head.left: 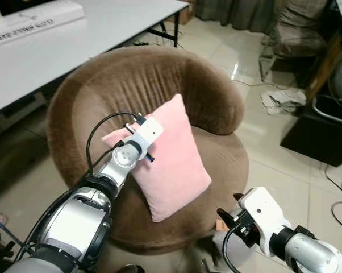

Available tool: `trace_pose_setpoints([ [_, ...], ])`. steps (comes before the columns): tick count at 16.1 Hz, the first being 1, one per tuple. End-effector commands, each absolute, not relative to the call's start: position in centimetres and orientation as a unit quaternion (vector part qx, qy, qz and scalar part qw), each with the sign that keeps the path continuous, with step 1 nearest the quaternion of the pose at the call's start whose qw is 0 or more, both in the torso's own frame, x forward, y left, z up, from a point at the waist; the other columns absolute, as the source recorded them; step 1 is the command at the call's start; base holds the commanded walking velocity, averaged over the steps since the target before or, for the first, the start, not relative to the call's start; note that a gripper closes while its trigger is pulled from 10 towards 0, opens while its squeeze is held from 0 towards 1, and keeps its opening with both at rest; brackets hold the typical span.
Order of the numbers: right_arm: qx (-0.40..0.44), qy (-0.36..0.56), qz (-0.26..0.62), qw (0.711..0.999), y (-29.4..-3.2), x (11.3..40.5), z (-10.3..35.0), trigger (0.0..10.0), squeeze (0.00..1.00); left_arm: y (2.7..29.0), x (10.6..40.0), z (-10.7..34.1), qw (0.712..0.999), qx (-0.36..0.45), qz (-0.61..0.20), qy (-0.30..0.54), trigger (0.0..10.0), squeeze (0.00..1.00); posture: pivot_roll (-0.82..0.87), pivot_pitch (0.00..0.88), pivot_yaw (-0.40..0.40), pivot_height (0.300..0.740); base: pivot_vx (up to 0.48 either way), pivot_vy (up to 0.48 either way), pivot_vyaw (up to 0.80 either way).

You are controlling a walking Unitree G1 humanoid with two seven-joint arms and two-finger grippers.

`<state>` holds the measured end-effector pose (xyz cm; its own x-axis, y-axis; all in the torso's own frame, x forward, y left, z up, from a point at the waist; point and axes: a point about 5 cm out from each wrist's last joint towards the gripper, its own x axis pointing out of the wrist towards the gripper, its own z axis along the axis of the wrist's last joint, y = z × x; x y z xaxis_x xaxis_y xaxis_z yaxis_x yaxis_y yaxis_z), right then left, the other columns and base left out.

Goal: Move the pillow to the sofa from floor

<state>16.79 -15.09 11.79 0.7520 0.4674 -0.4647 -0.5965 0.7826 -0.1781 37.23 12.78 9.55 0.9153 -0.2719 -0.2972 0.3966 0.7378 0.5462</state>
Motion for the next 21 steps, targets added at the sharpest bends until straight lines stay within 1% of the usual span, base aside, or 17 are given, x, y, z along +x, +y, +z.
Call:
trace_pose_setpoints([
  [1,-0.164,0.190,0.279,0.927,-15.0,16.6,12.4,10.0,0.00,13.2,37.6,10.1,0.925,0.333,-0.160,0.096,10.0,0.32,-0.25,0.121,-0.020,0.740,0.000,0.000,0.00],
  [2,-0.166,0.186,0.278,0.928,-15.0,16.7,12.5,10.0,0.00,13.4,37.7,10.2,0.924,0.340,-0.150,0.092,10.0,0.32,-0.25,0.120,-0.022,0.740,0.000,0.000,0.00],
  [3,-0.161,0.166,0.241,0.942,-15.1,17.2,12.8,10.0,0.00,13.5,37.8,10.7,0.927,0.340,-0.141,0.071,10.0,1.00,-0.24,0.119,-0.027,0.740,0.000,0.000,0.00],
  [7,-0.150,0.160,0.236,0.947,-14.8,17.9,12.6,10.0,0.00,14.4,37.9,11.1,0.919,0.372,-0.124,0.048,10.0,1.00,-0.22,0.104,-0.034,0.740,0.000,0.000,0.00],
  [8,-0.148,0.157,0.235,0.948,-14.8,18.1,12.6,10.0,0.00,14.6,38.0,11.4,0.921,0.368,-0.117,0.043,10.0,1.00,-0.21,0.097,-0.035,0.740,0.000,0.000,0.00],
  [9,-0.145,0.154,0.235,0.949,-14.6,18.7,12.5,10.0,0.00,15.0,38.0,11.5,0.932,0.342,-0.109,0.045,10.0,1.00,-0.18,0.079,-0.033,0.740,0.000,0.000,0.00],
  [10,-0.145,0.149,0.237,0.949,-14.3,19.4,12.3,10.0,0.00,15.2,38.1,11.5,0.958,0.264,-0.099,0.053,10.0,0.98,-0.16,0.060,-0.032,0.740,0.000,0.000,0.00],
  [11,-0.145,0.146,0.237,0.949,-14.2,19.7,12.3,10.0,0.00,15.1,38.0,11.5,0.970,0.213,-0.102,0.054,10.0,0.11,-0.16,0.054,-0.031,0.740,0.000,0.000,0.00],
  [12,-0.144,0.141,0.238,0.950,-14.0,20.2,12.3,10.0,0.00,14.8,37.9,11.5,0.983,0.143,-0.109,0.048,10.0,0.00,-0.15,0.044,-0.029,0.740,0.000,0.000,0.00],
  [13,-0.142,0.141,0.235,0.951,-13.6,21.4,11.9,10.0,0.00,14.4,37.6,11.7,0.988,0.089,-0.121,0.025,10.0,0.00,-0.09,0.000,-0.022,0.740,0.000,0.000,0.00],
  [14,-0.138,0.142,0.225,0.954,-13.4,22.7,11.6,10.0,0.00,13.9,37.0,11.6,0.989,0.056,-0.135,0.010,10.0,0.00,-0.06,0.000,-0.020,0.740,0.000,0.000,0.00],
  [16,-0.131,0.156,0.211,0.956,-13.2,24.5,10.9,10.0,0.00,13.7,35.7,11.2,0.987,0.048,-0.153,0.000,10.0,0.00,-0.02,0.000,0.001,0.740,0.000,0.000,0.00],
  [17,-0.133,0.169,0.201,0.956,-13.3,25.4,10.4,10.0,0.00,14.1,34.3,10.6,0.986,0.046,-0.161,0.005,10.0,0.00,0.00,0.000,0.004,0.740,0.000,0.000,0.00],
  [18,-0.121,0.176,0.181,0.960,-13.9,26.3,10.0,10.0,0.00,14.9,32.0,10.0,0.987,0.038,-0.155,0.014,10.0,0.00,0.03,0.000,0.002,0.740,0.000,0.000,0.00],
  [20,-0.101,0.180,0.165,0.964,-13.8,27.8,9.7,10.0,0.00,16.8,30.4,10.0,0.992,0.030,-0.123,0.019,10.0,0.00,0.07,0.000,-0.014,0.740,0.000,0.000,0.00],
  [21,-0.096,0.180,0.164,0.965,-13.7,27.9,9.7,10.0,0.00,17.2,29.9,10.1,0.993,0.030,-0.110,0.019,10.0,0.00,0.09,0.000,-0.020,0.740,0.000,0.000,0.00],
])
